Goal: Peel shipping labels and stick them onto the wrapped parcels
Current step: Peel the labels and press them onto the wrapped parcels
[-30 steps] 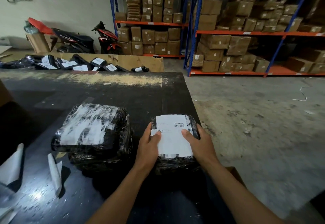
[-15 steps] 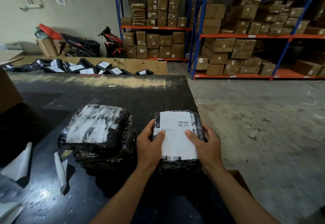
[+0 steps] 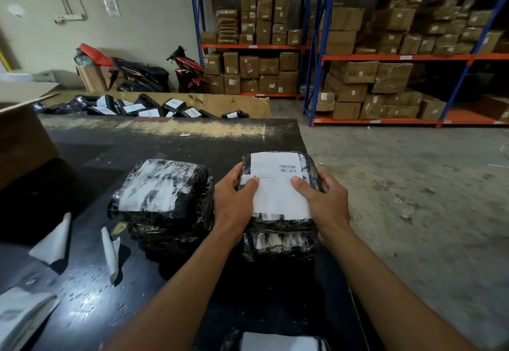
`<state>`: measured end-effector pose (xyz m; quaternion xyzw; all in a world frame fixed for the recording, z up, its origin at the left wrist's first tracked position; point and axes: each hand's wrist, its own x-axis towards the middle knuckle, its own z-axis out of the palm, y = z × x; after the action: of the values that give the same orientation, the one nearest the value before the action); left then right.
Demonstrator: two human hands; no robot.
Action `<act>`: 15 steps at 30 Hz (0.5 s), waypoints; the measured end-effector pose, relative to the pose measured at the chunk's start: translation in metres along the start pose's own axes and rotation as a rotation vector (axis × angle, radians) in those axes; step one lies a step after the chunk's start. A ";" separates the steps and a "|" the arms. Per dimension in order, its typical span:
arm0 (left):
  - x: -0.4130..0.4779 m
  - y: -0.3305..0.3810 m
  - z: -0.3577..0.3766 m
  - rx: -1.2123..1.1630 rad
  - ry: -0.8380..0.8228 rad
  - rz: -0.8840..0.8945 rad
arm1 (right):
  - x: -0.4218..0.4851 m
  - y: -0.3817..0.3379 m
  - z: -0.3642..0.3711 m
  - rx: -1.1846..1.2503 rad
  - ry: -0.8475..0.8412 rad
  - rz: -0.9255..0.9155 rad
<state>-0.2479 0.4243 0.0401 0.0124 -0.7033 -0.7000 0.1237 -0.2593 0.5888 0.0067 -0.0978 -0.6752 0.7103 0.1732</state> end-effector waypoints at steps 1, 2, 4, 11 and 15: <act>-0.003 0.002 -0.002 0.006 0.004 -0.011 | -0.004 -0.002 0.000 -0.003 -0.007 0.001; -0.008 0.004 -0.005 0.008 0.010 -0.021 | -0.008 -0.003 -0.001 -0.002 -0.015 0.001; -0.018 0.009 -0.010 0.017 0.012 -0.027 | -0.019 -0.006 -0.002 -0.007 -0.019 0.002; -0.076 0.023 -0.034 -0.017 -0.006 -0.039 | -0.081 -0.021 -0.013 -0.066 0.036 0.006; -0.121 0.028 -0.052 -0.043 -0.036 -0.048 | -0.133 -0.028 -0.024 -0.099 0.081 0.014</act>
<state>-0.1167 0.3967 0.0480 0.0136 -0.6897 -0.7178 0.0944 -0.1249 0.5619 0.0206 -0.1395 -0.7012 0.6728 0.1902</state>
